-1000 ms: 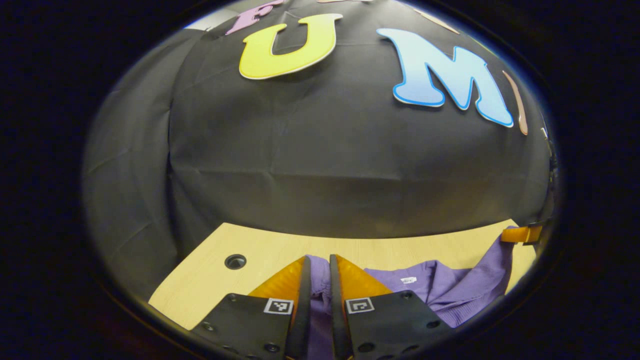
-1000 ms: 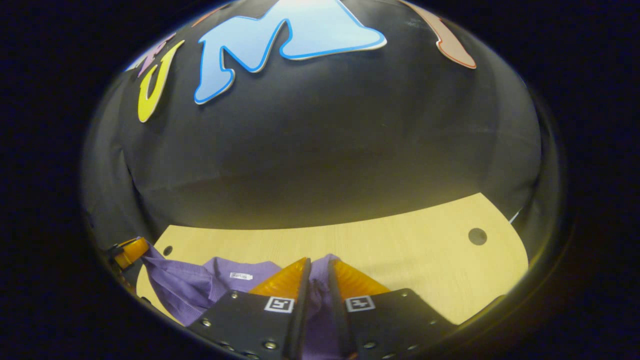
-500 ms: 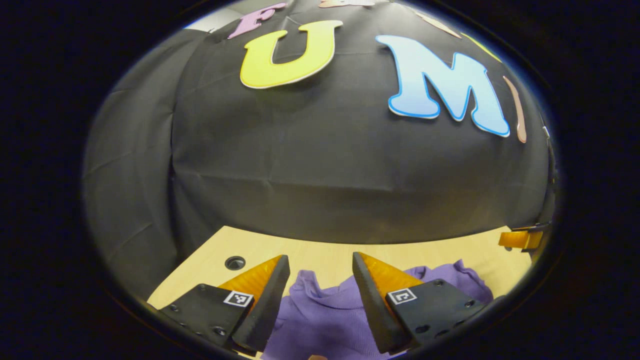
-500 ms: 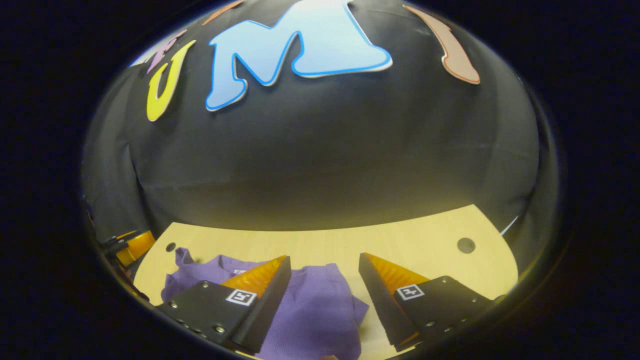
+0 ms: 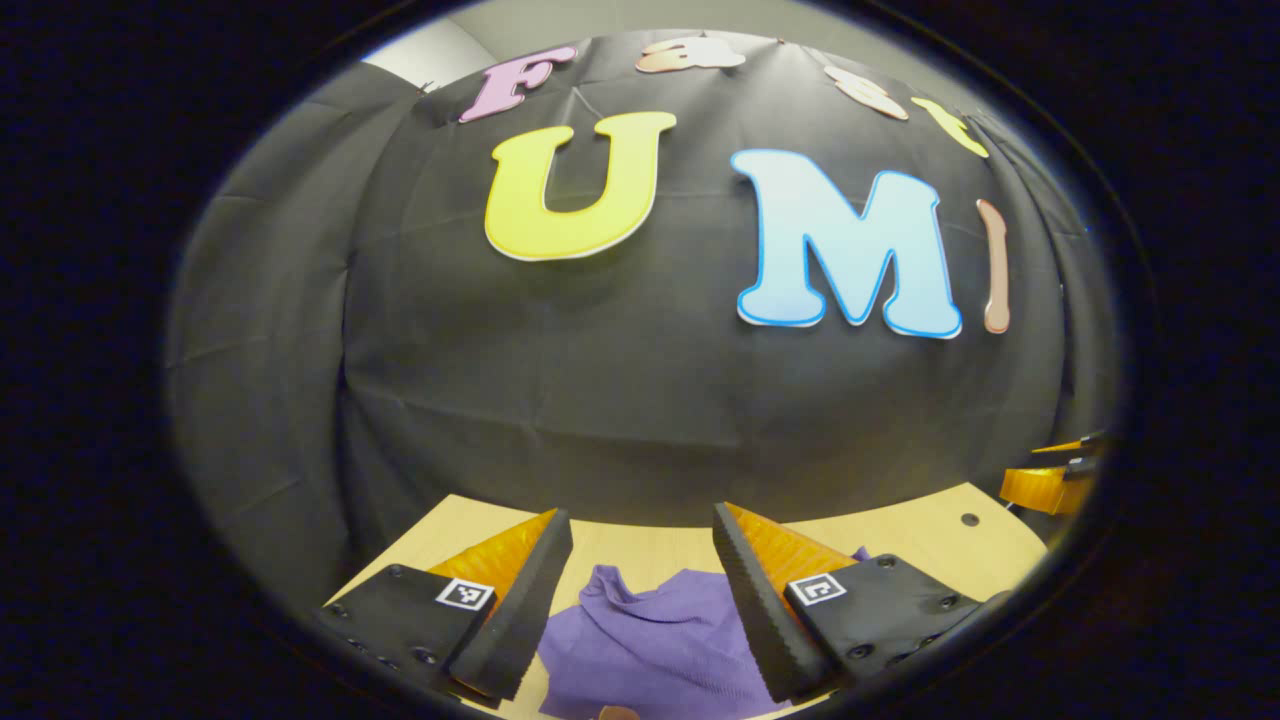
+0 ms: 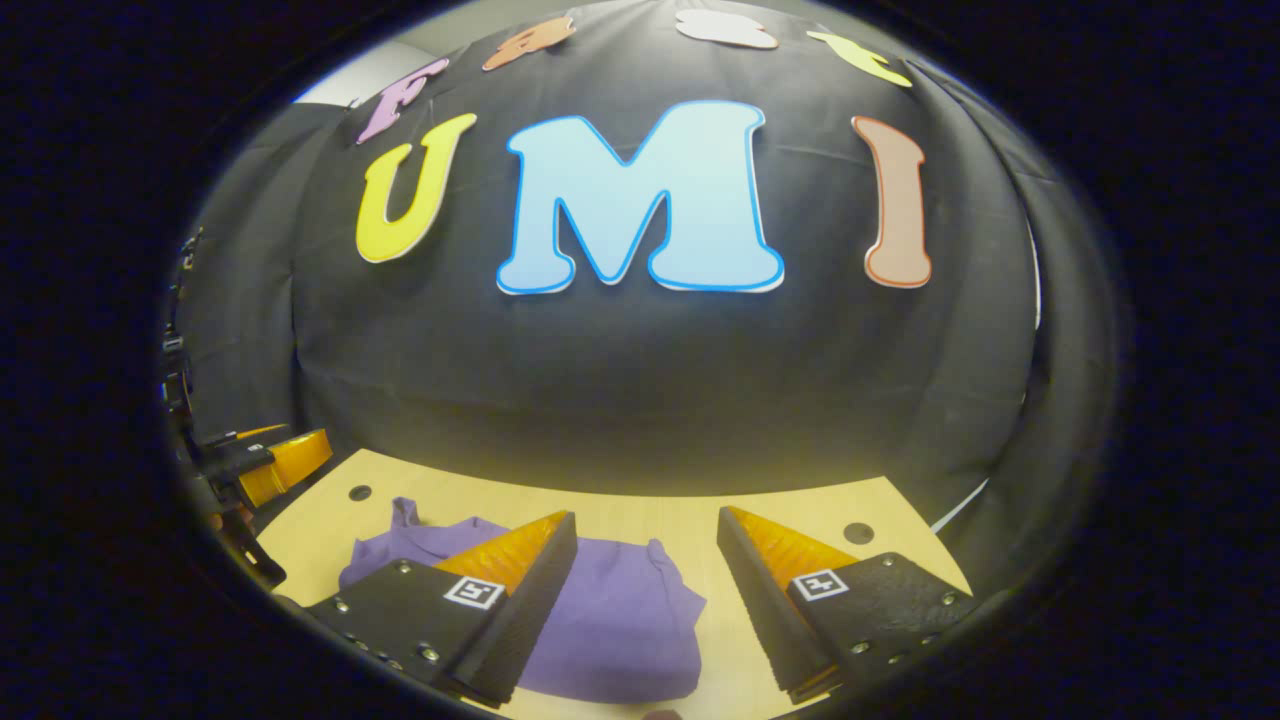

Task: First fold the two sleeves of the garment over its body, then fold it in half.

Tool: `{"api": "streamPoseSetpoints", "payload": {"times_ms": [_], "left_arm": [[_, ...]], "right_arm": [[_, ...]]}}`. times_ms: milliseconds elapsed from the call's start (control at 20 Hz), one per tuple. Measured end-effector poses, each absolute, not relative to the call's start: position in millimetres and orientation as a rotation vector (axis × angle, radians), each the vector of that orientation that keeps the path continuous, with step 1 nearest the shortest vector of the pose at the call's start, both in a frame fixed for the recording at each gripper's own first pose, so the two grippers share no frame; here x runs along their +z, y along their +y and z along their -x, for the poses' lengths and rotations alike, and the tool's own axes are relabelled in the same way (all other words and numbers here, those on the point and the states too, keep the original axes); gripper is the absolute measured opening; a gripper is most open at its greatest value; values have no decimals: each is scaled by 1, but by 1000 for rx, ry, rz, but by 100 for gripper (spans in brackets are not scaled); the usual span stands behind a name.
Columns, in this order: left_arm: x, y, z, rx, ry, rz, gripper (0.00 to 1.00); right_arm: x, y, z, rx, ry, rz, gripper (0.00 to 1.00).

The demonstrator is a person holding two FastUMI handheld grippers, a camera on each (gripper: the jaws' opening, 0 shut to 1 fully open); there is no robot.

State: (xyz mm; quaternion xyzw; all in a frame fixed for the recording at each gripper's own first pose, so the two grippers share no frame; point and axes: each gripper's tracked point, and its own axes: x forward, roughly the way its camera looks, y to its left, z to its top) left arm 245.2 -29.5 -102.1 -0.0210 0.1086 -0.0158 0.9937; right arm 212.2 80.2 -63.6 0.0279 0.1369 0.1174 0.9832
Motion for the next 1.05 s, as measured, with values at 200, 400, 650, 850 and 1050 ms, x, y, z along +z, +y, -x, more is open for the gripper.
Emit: {"api": "streamPoseSetpoints", "payload": {"times_ms": [200,400,650,850,1050], "left_arm": [[-78,-33,-203,-80,175,14,92],[-65,-39,-158,-117,144,-9,92],[-44,-46,-102,-135,100,-46,92],[-29,-55,-65,-133,74,-69,92],[-22,-66,-32,-113,67,-77,94]], "right_arm": [[-33,63,-170,194,207,-26,89],[-15,59,-114,164,159,-21,89],[-5,55,-62,136,95,-17,88],[5,57,-35,178,59,-71,89],[-2,42,-15,188,66,-45,89]]}}
